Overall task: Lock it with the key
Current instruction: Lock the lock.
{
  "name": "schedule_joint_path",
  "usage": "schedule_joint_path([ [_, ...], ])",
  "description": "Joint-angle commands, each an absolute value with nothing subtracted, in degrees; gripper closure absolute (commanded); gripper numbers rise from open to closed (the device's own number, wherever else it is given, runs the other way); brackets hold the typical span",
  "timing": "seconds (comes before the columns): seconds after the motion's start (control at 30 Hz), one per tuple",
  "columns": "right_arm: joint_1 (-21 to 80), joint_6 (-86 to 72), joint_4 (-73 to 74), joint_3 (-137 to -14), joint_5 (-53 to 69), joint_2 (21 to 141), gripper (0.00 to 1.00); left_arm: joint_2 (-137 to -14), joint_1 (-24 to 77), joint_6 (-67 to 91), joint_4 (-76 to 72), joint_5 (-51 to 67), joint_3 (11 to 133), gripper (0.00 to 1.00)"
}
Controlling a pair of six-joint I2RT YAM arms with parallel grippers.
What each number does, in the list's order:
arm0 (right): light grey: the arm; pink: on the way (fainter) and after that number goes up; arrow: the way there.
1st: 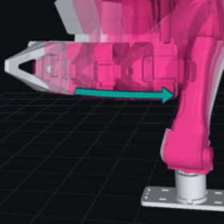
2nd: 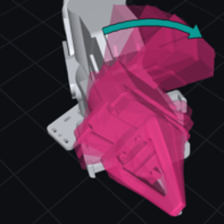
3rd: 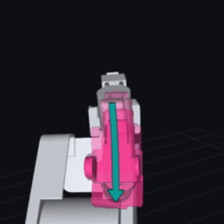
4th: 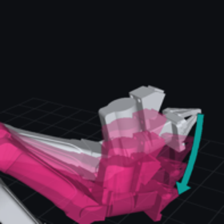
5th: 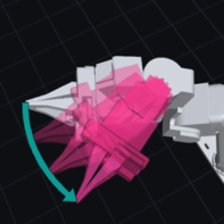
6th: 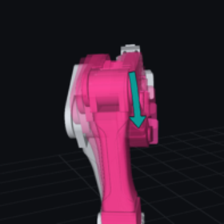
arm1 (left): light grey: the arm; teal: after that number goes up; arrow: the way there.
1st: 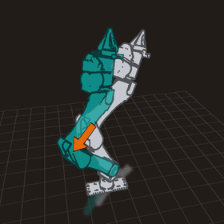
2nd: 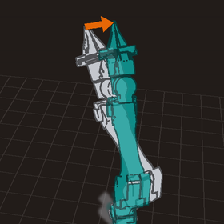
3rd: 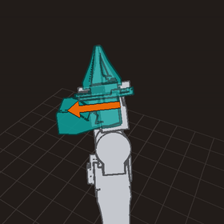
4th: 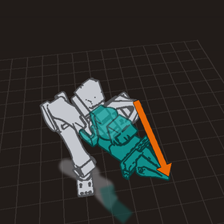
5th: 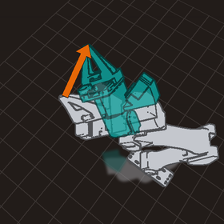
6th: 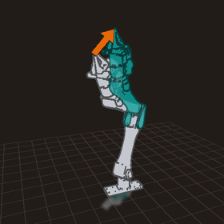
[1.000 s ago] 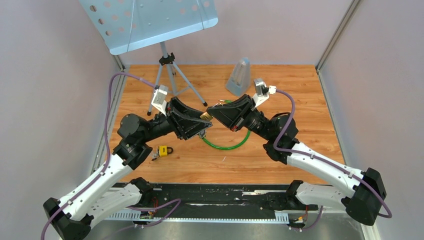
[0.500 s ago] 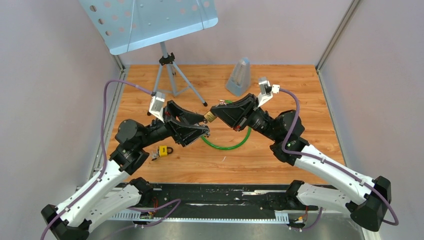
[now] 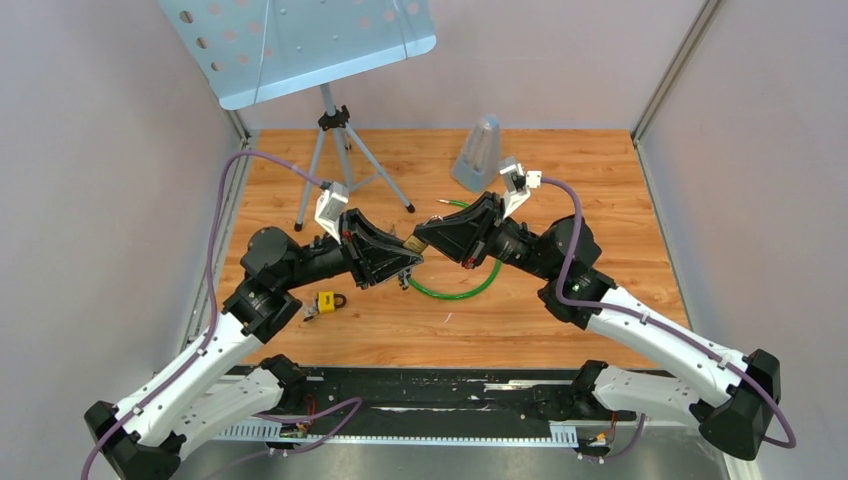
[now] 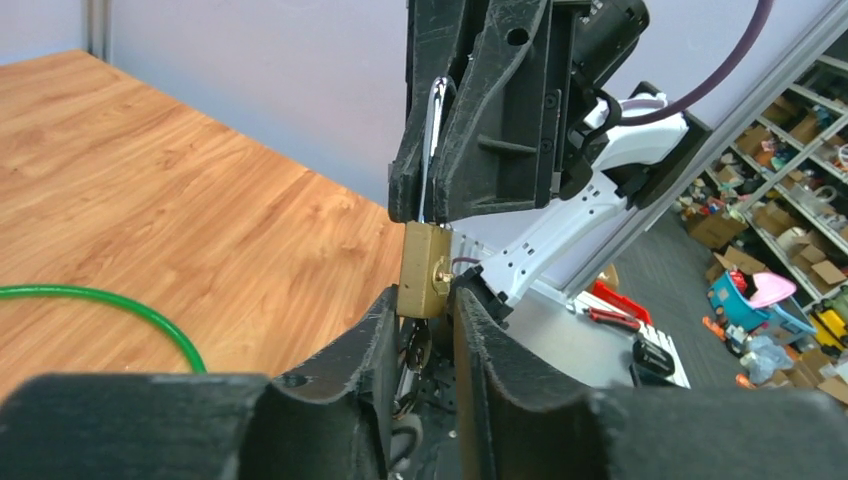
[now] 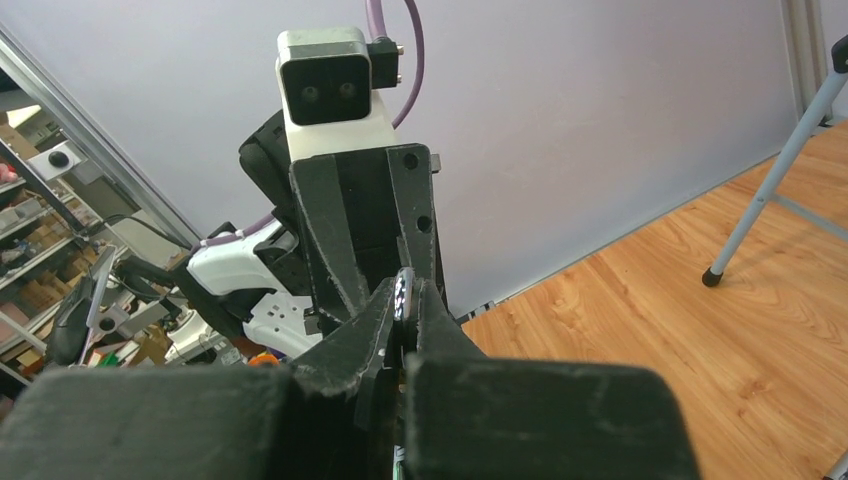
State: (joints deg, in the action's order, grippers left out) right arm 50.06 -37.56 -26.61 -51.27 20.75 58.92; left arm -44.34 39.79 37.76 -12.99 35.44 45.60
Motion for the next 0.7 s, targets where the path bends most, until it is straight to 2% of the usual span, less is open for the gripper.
schedule_joint_path([
  [0.0,50.02,-36.47,-28.06,-53.88,21.33,58.67,1.00,-45.05,39.99,35.94,-12.04,37.25,48.37,0.72],
  [0.1,50.06,-36.38,-27.92,-53.79,20.71,58.25,1.00,-45.37,39.99,34.19,-9.63,37.62,48.57,0.71],
  [0.17,50.05,-36.31,-27.84,-53.70,20.49,57.98,1.00,-45.17,39.99,32.72,-7.26,37.33,48.56,0.62],
  [0.3,50.01,-35.86,-27.07,-53.72,20.35,57.67,1.00,-44.42,39.99,31.12,-5.88,36.75,48.39,0.55],
  [0.67,50.00,-36.56,-26.48,-52.06,20.08,57.48,1.00,-42.26,39.90,29.94,-5.08,34.81,47.47,0.59],
])
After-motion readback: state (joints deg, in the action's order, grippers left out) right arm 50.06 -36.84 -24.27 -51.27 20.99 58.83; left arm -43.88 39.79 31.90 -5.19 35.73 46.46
